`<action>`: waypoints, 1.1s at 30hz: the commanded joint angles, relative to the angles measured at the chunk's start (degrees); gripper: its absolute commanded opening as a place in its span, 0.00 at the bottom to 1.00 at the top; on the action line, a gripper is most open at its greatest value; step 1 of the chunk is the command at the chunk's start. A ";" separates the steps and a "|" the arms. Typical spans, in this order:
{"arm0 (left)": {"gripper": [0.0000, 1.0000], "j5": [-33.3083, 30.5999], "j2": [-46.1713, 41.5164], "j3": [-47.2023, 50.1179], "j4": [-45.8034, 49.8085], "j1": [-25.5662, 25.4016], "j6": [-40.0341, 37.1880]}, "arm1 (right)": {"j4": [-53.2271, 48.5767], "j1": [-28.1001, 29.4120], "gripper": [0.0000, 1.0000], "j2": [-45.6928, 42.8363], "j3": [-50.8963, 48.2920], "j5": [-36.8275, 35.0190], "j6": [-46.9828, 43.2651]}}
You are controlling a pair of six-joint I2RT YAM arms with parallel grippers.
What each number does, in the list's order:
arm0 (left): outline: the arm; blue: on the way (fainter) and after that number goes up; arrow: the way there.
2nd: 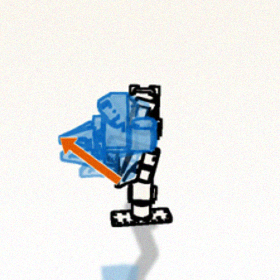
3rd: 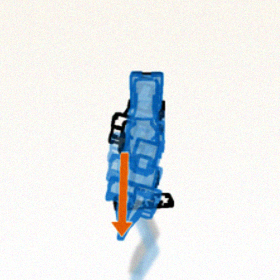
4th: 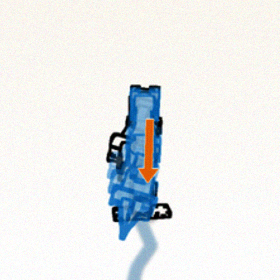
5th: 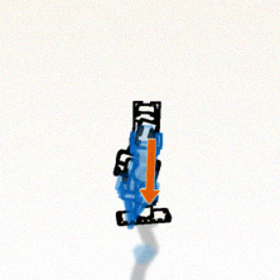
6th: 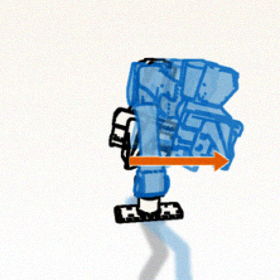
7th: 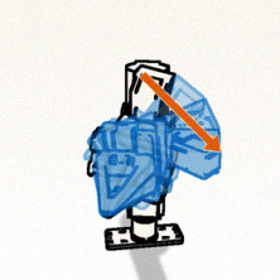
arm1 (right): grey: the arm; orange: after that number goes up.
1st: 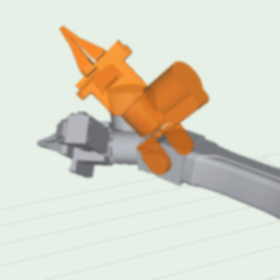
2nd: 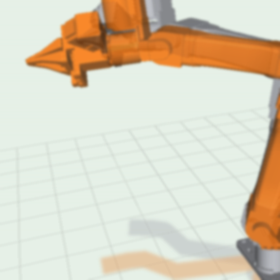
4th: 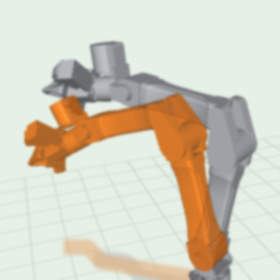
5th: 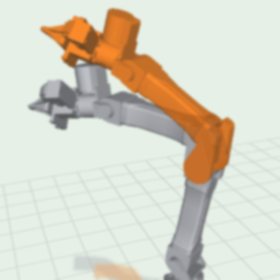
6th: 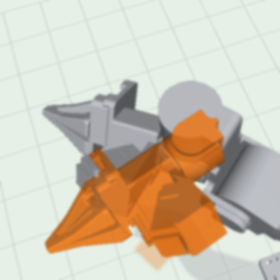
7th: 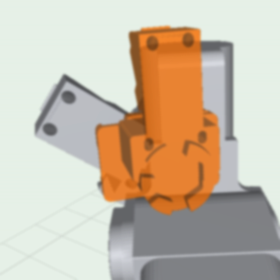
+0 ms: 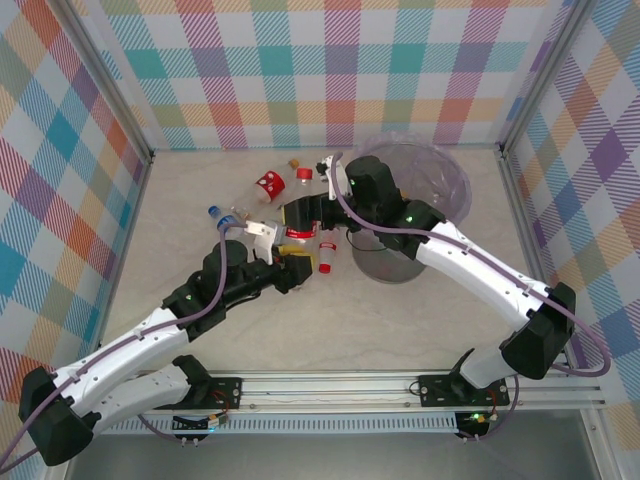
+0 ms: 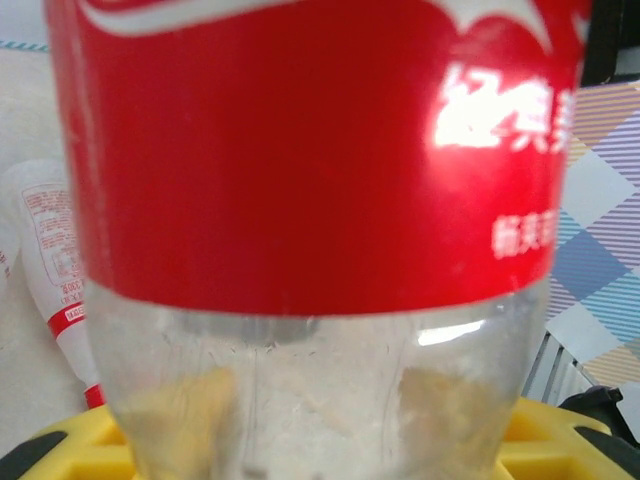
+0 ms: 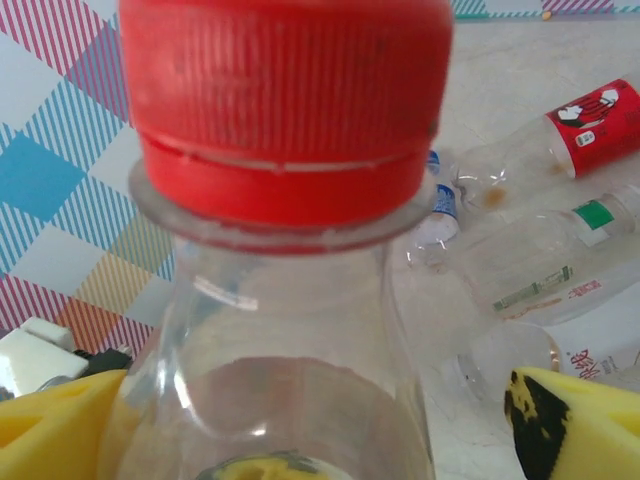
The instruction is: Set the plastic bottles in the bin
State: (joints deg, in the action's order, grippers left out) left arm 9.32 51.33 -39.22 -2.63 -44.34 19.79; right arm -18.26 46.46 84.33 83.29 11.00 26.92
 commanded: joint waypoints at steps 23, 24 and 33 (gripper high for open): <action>1.00 -24.58 5.19 3.87 3.22 -0.84 5.53 | -13.36 -12.74 0.61 -0.05 31.26 -8.67 -16.75; 1.00 -25.75 5.18 4.76 3.01 -0.64 5.14 | -13.21 -13.04 0.60 -0.15 31.92 -10.24 -17.77; 1.00 -26.58 12.03 1.53 9.78 3.29 1.92 | -19.22 -19.50 0.59 -0.57 32.04 -26.07 -26.09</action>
State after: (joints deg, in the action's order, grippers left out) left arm -15.86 60.80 -35.73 4.80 -42.44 22.83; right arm -34.02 29.50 84.01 115.00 -7.94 5.32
